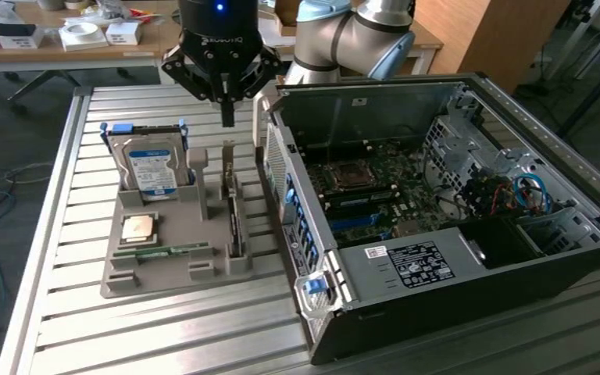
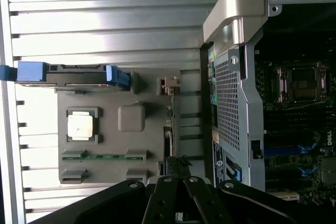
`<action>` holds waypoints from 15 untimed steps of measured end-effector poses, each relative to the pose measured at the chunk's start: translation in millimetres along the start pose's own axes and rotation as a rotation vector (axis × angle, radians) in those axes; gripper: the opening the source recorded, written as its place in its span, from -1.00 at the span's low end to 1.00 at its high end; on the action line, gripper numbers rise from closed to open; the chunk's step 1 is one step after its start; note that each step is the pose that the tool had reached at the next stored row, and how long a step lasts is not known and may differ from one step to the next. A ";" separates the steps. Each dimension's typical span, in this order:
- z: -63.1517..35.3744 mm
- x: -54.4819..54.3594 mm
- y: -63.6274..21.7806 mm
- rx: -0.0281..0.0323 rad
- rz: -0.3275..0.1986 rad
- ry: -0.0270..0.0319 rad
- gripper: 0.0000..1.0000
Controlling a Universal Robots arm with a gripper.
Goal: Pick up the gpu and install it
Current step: 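Reach for the gpu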
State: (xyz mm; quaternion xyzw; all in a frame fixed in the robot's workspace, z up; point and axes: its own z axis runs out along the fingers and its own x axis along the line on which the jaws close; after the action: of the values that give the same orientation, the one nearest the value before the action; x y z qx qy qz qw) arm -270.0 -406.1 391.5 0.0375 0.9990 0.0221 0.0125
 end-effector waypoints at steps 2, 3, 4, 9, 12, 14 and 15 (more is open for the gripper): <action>-0.1 -0.2 -2.9 0.0000 0.000 0.0000 -0.79; -0.2 -0.3 -4.5 0.0000 0.000 0.0000 -0.79; -0.2 -0.4 -6.0 0.0000 0.000 0.0000 -0.79; -0.6 -0.5 -13.4 0.0001 0.000 0.0001 -0.79; -0.8 -0.1 -17.9 0.0000 0.000 0.0000 -0.79; -0.9 0.2 -20.2 0.0000 0.000 0.0000 -0.79; -0.9 0.3 -20.5 0.0000 0.000 0.0000 -0.79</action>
State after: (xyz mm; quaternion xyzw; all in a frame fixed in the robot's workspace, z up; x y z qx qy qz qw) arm -271.8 -426.5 391.5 0.0375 0.9990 0.0221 0.0125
